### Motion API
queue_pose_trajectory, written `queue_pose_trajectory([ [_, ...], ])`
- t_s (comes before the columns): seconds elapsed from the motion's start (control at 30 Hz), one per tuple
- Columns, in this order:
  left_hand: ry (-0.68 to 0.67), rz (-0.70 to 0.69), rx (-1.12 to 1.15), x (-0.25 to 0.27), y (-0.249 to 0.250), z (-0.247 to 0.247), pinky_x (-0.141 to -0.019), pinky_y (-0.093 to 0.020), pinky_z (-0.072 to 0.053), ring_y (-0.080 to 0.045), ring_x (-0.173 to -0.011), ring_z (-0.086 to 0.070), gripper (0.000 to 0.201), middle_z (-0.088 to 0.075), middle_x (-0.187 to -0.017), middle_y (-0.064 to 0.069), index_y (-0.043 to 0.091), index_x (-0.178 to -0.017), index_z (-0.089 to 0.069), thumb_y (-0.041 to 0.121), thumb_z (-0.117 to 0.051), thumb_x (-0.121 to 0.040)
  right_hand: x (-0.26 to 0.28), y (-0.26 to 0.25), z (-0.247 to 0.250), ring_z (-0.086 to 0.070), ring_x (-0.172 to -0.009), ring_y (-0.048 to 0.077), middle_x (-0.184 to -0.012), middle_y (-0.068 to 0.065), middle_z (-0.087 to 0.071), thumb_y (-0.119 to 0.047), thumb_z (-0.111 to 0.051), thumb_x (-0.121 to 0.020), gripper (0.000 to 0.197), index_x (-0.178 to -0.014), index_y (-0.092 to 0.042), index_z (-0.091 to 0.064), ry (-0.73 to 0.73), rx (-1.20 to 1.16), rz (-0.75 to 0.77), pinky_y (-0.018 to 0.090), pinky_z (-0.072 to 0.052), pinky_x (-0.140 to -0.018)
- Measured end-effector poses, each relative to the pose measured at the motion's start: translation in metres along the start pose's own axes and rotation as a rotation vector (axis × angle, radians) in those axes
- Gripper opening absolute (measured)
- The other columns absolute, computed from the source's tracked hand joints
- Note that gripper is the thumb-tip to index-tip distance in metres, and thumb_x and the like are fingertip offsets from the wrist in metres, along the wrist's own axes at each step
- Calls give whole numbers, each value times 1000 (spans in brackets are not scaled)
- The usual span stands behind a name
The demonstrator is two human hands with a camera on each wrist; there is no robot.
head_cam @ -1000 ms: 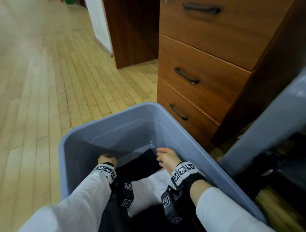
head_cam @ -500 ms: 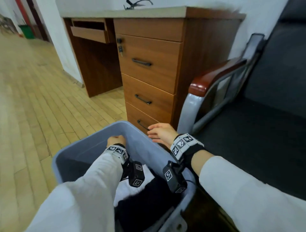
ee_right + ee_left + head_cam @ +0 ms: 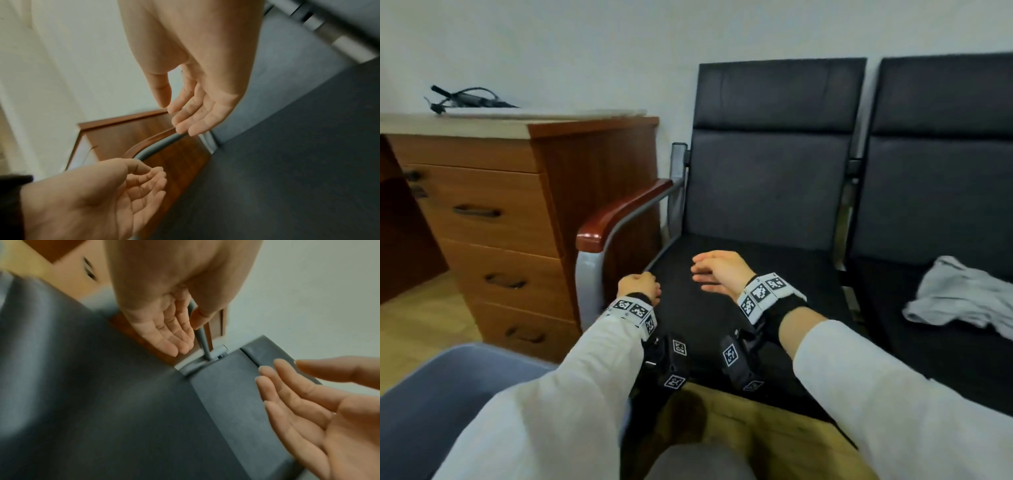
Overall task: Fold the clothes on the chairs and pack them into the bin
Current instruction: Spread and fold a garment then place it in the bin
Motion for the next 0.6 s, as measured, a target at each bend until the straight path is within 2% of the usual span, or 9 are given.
queue_pose_trajectory([
  [0.07, -87, 1, -6, 17, -4, -52, -52, -24, -38, -17, -51, -44, 30, -50, -61, -7, 11, -68, -50, 11, -39, -96, 9, 2, 55, -62, -73, 12, -85, 2, -65, -6, -54, -90, 16, -85, -18, -63, 115, -11, 8, 24, -50, -66],
  [0.17, -237, 17, -37, 49, -16, -132, -51, -25, -39, -17, -54, -45, 31, -50, -66, -7, 9, -70, -50, 12, -37, -99, 23, 16, 148, -63, -75, 14, -89, 3, -67, -12, -55, -91, 13, -87, -19, -64, 329, -26, 17, 26, -50, -65],
  [0.27, -371, 26, -80, 81, -29, -192, -53, -26, -41, -16, -58, -48, 24, -50, -69, -7, 6, -82, -53, 12, -37, -99, 45, 37, 226, -62, -77, 15, -90, 4, -66, -16, -56, -91, 13, -81, -19, -63, 533, -53, -28, 27, -49, -65],
  [0.37, -461, 53, -83, 103, -47, -238, -60, -31, -49, -18, -63, -55, 15, -54, -77, -10, 4, -98, -53, 11, -39, -98, 66, 60, 291, -65, -85, 21, -90, 6, -63, -13, -56, -91, 17, -76, -16, -61, 696, -110, -84, 28, -47, -65],
  [0.43, -527, 69, -52, 114, -61, -263, -65, -33, -52, -24, -73, -61, 13, -56, -90, -14, 3, -102, -52, 8, -41, -98, 71, 79, 332, -65, -90, 26, -83, 8, -63, -14, -61, -85, 7, -82, -10, -65, 777, -77, -132, 35, -52, -73],
  [0.47, -549, 72, -30, 118, -67, -272, -68, -35, -53, -27, -81, -62, 12, -55, -93, -14, 4, -100, -52, 6, -41, -98, 69, 89, 351, -65, -91, 30, -85, 11, -66, -18, -63, -78, 15, -86, -6, -67, 805, -27, -162, 40, -54, -83],
  [0.5, -561, 74, -5, 123, -73, -279, -73, -36, -53, -29, -87, -60, 11, -54, -92, -12, 4, -99, -52, 4, -40, -98, 68, 98, 366, -64, -96, 34, -93, 15, -69, -21, -63, -73, 25, -90, -4, -69, 825, 33, -192, 44, -53, -91],
  [0.53, -564, 76, 11, 125, -81, -286, -76, -37, -52, -28, -89, -59, 13, -52, -90, -10, 5, -102, -51, 1, -40, -97, 65, 105, 378, -62, -104, 35, -105, 16, -69, -18, -60, -74, 28, -96, -5, -70, 831, 93, -205, 47, -49, -97],
  [0.6, -554, 80, 42, 124, -94, -287, -75, -35, -50, -25, -84, -57, 21, -53, -93, -12, 4, -112, -49, -4, -40, -95, 64, 107, 382, -55, -116, 32, -124, 13, -61, -5, -50, -85, 36, -118, -10, -66, 827, 169, -194, 42, -44, -102],
])
Point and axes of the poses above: each hand's wrist, its own x-axis away from the middle knuckle, its own z-axis out of the back of the hand, y = z × x, the point moved 4 cm from there along -x, towards the middle knuckle
